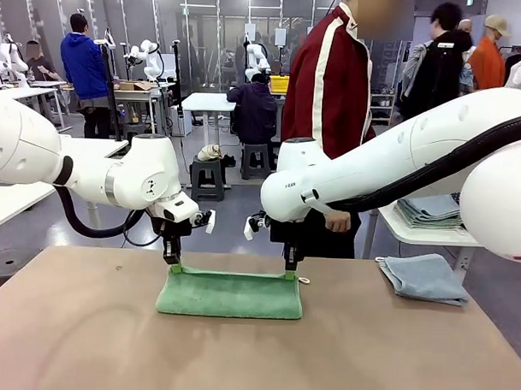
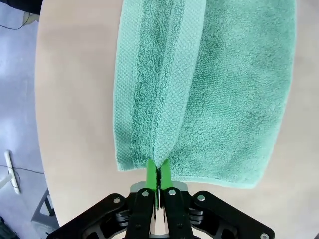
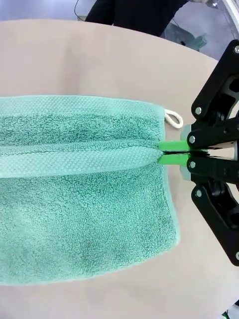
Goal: Fold the towels and place them in the basket.
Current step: When a person lays out a Towel with hook on the table, fold it in half twice.
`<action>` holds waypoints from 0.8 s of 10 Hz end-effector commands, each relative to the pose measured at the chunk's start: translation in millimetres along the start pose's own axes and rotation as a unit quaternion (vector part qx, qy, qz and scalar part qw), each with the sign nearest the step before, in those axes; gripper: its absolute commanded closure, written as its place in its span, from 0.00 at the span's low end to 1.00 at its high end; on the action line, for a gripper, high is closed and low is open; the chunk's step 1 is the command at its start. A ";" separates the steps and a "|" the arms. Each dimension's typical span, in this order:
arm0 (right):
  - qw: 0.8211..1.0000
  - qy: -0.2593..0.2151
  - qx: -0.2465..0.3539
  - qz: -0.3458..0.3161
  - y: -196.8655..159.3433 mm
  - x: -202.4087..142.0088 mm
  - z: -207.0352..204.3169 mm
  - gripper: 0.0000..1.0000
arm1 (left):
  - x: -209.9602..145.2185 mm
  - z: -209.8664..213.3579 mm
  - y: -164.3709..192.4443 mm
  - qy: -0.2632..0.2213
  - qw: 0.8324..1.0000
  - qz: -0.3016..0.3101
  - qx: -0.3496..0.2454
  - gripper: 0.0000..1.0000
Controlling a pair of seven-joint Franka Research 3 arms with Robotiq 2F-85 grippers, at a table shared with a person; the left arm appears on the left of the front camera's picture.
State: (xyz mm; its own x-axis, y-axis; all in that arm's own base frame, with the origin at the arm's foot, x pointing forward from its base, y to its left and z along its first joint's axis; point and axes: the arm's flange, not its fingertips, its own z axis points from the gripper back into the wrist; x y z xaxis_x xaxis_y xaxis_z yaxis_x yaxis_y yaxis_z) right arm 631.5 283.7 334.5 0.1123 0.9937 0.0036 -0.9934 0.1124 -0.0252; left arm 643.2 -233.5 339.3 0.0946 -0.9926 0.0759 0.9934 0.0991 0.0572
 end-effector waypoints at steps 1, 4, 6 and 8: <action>1.000 -0.002 -0.001 -0.010 -7.6 -0.2 -4.9 0.98 | 3.5 -3.3 9.6 0.003 1.000 -0.001 0.006 0.96; 1.000 -0.001 -0.001 -0.015 -16.5 -5.6 -19.1 0.98 | 3.8 -16.9 14.7 0.002 1.000 0.001 0.010 0.94; 1.000 -0.007 -0.004 -0.016 -13.8 -7.0 -10.8 0.78 | -1.8 -9.4 11.3 -0.006 1.000 0.004 0.021 0.75; 1.000 -0.013 -0.004 -0.017 -8.9 -12.9 11.9 0.58 | -12.7 14.1 10.2 -0.022 1.000 -0.003 0.012 0.56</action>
State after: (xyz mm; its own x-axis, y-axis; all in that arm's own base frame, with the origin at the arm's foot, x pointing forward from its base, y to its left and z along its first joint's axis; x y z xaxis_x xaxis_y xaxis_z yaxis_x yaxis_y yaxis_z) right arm 645.8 275.9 331.8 0.1332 0.9909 0.0206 -0.9904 0.1339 -0.0354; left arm 656.4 -228.4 338.2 0.1019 -0.9902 0.0961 0.9907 0.1097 0.0806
